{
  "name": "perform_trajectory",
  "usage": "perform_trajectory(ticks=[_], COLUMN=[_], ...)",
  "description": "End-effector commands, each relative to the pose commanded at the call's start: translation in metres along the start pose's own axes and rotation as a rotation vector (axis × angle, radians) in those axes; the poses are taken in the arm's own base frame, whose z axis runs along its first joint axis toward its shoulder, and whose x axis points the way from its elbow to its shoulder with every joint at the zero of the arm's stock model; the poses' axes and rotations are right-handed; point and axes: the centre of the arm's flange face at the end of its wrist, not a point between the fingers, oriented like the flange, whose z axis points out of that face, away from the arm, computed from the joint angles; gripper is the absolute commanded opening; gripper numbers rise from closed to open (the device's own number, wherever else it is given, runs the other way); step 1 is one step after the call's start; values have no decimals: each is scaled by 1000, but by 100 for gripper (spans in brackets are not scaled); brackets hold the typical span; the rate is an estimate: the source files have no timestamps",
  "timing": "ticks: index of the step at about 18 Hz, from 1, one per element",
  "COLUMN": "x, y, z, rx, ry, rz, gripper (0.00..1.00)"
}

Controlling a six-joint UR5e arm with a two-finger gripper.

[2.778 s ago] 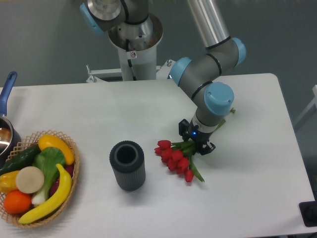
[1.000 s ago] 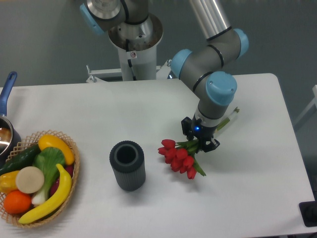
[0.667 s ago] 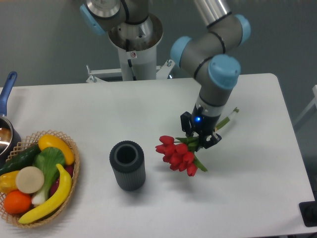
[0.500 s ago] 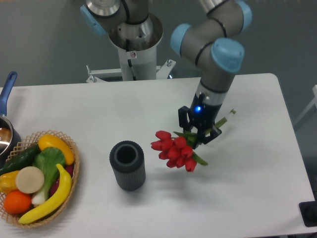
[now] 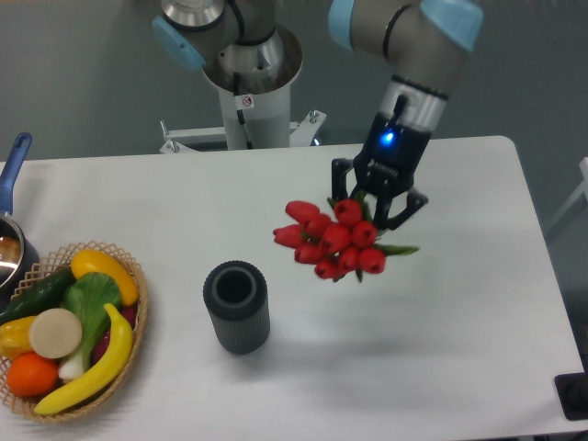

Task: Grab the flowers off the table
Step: 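Lift the gripped tulip bundle up off the table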

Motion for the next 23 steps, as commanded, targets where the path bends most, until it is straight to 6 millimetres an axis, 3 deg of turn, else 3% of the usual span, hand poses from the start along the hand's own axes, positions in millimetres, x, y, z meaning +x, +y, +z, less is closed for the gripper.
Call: perform_trajectory(ticks=[4,23], x=[-9,-11], y=[-5,-8], z=[-15,-20], rx=[64,73], ry=[-9,-16], rz=[-47,-64], gripper=[42,42])
